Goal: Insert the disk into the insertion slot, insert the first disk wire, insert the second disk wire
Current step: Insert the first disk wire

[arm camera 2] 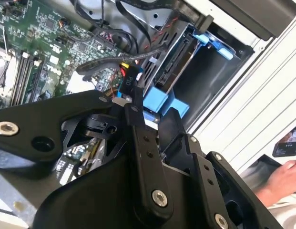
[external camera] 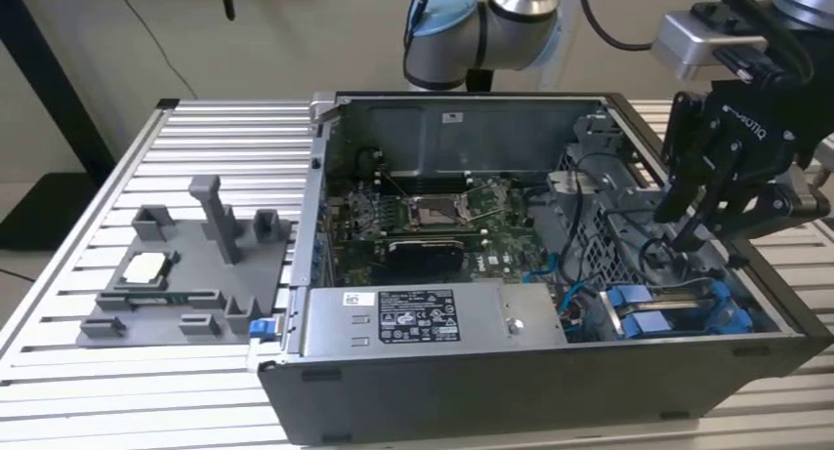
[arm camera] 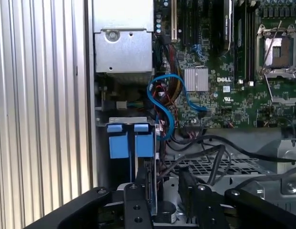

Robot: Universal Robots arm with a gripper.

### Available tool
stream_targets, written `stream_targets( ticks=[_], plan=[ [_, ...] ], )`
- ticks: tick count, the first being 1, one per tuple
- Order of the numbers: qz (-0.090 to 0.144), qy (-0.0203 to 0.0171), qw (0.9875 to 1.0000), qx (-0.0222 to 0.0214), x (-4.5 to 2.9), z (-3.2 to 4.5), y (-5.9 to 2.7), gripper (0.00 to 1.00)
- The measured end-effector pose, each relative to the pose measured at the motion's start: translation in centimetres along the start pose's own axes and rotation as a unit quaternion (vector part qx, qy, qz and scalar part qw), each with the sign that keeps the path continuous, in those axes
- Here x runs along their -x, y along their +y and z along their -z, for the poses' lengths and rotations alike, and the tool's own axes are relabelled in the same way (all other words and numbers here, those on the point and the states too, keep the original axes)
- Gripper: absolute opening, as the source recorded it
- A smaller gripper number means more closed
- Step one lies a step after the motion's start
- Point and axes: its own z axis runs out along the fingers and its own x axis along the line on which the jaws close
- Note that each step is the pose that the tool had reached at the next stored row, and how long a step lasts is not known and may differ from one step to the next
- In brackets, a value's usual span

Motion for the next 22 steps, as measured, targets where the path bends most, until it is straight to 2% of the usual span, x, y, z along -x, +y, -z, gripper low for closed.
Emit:
stream_targets(
  ticks=[6, 9, 11, 16, 21, 22],
  plan=[
    [0.0, -0.0035, 1.0, -0.0023, 0.24, 0.88, 0.02, 0.41],
    [0.0, -0.0051, 1.0, -0.0025, 0.4, 0.87, 0.02, 0.41],
    [0.0, -0.01, 0.9999, -0.0024, 0.5, 0.69, 0.02, 0.41],
    [0.0, -0.0289, 0.9996, -0.0018, 0.59, 0.4, -0.49, 0.41],
    [0.0, -0.0365, 0.9993, -0.0016, 0.58, -0.17, -0.68, 0.41],
    [0.0, -0.0396, 0.9992, -0.0014, 0.58, -0.22, -0.68, 0.41]
  ],
)
